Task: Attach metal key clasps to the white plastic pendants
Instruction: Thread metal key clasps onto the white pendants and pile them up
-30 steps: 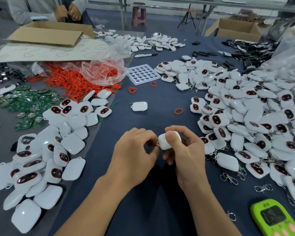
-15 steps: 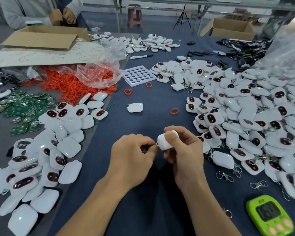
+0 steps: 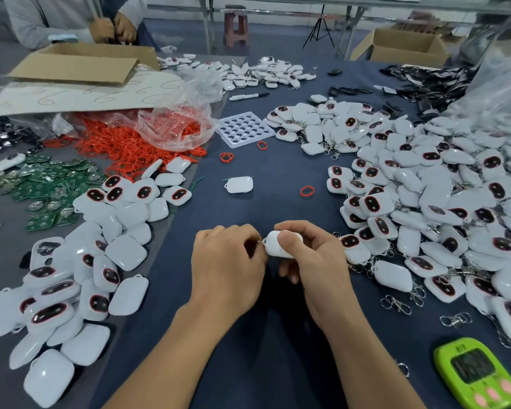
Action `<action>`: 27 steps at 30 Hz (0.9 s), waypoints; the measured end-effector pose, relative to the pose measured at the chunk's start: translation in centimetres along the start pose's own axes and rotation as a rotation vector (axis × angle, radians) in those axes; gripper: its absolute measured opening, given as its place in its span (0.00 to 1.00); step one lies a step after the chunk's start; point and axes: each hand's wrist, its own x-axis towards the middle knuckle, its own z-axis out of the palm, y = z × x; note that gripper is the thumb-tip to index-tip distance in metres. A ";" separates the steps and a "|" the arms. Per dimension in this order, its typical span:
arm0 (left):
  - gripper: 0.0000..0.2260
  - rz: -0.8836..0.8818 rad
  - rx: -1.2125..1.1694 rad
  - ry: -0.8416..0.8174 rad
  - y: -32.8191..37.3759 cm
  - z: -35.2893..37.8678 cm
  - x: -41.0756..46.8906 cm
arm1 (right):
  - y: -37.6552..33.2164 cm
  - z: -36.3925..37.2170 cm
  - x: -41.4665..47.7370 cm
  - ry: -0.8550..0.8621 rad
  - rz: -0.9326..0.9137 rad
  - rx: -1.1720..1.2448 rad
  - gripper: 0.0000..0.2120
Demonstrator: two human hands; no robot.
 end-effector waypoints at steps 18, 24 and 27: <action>0.08 -0.127 -0.051 -0.028 -0.5 0.5 0.8 | -0.4 -2.8 0.3 -0.294 0.053 0.435 0.25; 0.31 -0.037 0.056 -0.065 -1.1 1.9 3.2 | 0.1 -1.0 -0.1 -0.217 -0.074 0.079 0.14; 0.33 -0.072 0.038 -0.120 -1.5 2.6 5.8 | 0.2 -1.2 0.0 -0.190 -0.019 0.152 0.12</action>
